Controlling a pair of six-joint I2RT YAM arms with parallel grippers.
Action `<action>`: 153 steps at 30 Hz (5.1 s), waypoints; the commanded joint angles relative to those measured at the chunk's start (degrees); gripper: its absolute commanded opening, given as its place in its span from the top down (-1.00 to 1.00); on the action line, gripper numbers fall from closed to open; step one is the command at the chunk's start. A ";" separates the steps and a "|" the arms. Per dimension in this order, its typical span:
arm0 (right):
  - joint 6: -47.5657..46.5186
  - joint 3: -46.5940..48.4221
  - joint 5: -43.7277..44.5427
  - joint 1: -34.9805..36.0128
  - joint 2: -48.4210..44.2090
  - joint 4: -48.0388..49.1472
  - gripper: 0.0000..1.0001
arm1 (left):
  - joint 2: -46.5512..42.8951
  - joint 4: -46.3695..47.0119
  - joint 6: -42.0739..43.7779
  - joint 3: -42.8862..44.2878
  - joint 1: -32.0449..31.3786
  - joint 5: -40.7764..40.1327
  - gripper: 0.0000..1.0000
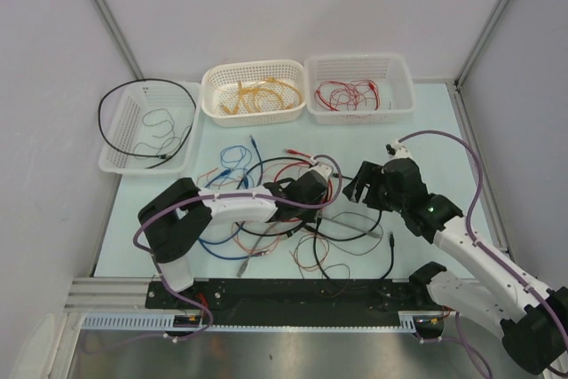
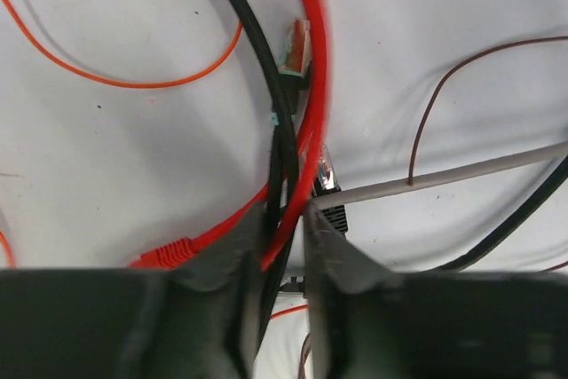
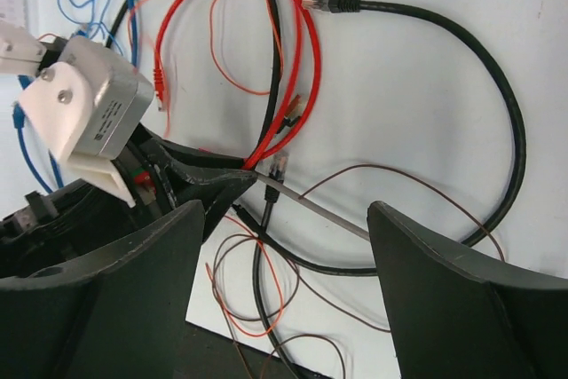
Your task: Untangle the cables
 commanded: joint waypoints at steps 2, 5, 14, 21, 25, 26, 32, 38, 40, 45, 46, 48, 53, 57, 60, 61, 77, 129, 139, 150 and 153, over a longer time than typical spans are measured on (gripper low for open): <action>0.55 0.15 0.97 -0.17 -3.42 0.03 -0.58 | -5.11 0.00 0.79 0.19 -0.21 -1.42 0.60; 0.90 0.15 0.88 -0.17 -4.13 0.47 -0.57 | -9.49 0.17 2.28 0.02 -0.21 -1.87 0.68; 2.92 0.15 -4.56 -0.17 -1.77 9.25 -0.44 | -20.06 9.74 5.45 -5.60 -0.21 4.10 0.65; 3.45 0.15 -7.82 -0.09 2.01 15.58 -0.39 | -23.40 16.78 5.89 -10.00 -0.21 9.38 0.65; 3.89 0.15 -9.84 -0.09 4.48 15.68 -0.37 | -23.06 15.56 5.36 -10.01 -0.21 8.77 0.61; 3.71 0.15 -9.58 0.00 4.57 14.72 -0.38 | -21.83 14.33 5.54 -9.39 -0.21 7.90 0.50; 1.51 -0.02 -6.68 0.00 3.96 10.15 -0.38 | -13.40 6.67 7.12 -7.28 -0.74 7.28 0.40; 1.16 -0.73 -5.89 0.09 2.37 9.00 -0.39 | -7.33 7.38 5.72 -7.46 -1.18 6.31 0.15; 0.90 -0.82 -5.71 0.00 2.20 8.56 -0.39 | -6.44 7.38 5.71 -6.93 -1.18 5.69 0.06; 0.90 -0.90 -5.54 -0.09 2.11 8.38 -0.39 | -3.03 5.98 5.89 -4.56 -1.18 5.34 0.03; 0.90 -0.99 -5.54 -0.09 2.11 8.38 -0.39 | -2.49 5.19 5.89 -4.12 -1.18 5.25 0.06; 0.81 -0.99 -5.54 -0.09 2.02 8.29 -0.39 | -1.52 4.22 5.80 -2.89 -1.18 5.17 0.17; 0.81 -0.99 -5.45 -0.17 1.06 7.77 -0.39 | -5.46 4.91 5.45 -3.85 -1.18 3.68 0.93; 1.95 -0.99 -6.50 -0.26 -0.79 8.81 -0.39 | -14.95 8.25 6.41 -7.80 -1.18 3.23 1.00; 3.61 -0.99 -9.13 -0.35 -0.79 11.70 -0.40 | -21.46 12.72 7.91 -10.09 -1.18 3.93 0.99; 4.06 -0.99 -11.32 -0.26 -0.70 12.59 -0.40 | -22.78 13.00 8.78 -10.27 -1.18 4.20 0.98; 5.82 1.29 -13.01 2.82 0.09 21.30 -0.39 | -27.89 16.34 11.52 -11.32 -3.11 9.47 0.99; -2.53 6.30 -10.11 -0.79 7.12 16.73 0.03 | -25.16 15.38 11.60 -10.00 -12.78 5.17 1.00; -4.02 6.30 -11.25 -0.70 7.91 12.34 0.14 | -25.51 15.38 12.13 -9.92 -13.31 3.94 0.99; -4.90 4.90 -13.44 1.32 8.52 10.14 0.35 | -26.39 15.11 12.39 -10.27 -13.31 2.71 1.00; -4.82 4.90 -12.84 1.50 7.91 9.70 0.62 | -26.48 14.94 12.31 -10.35 -13.31 2.35 1.00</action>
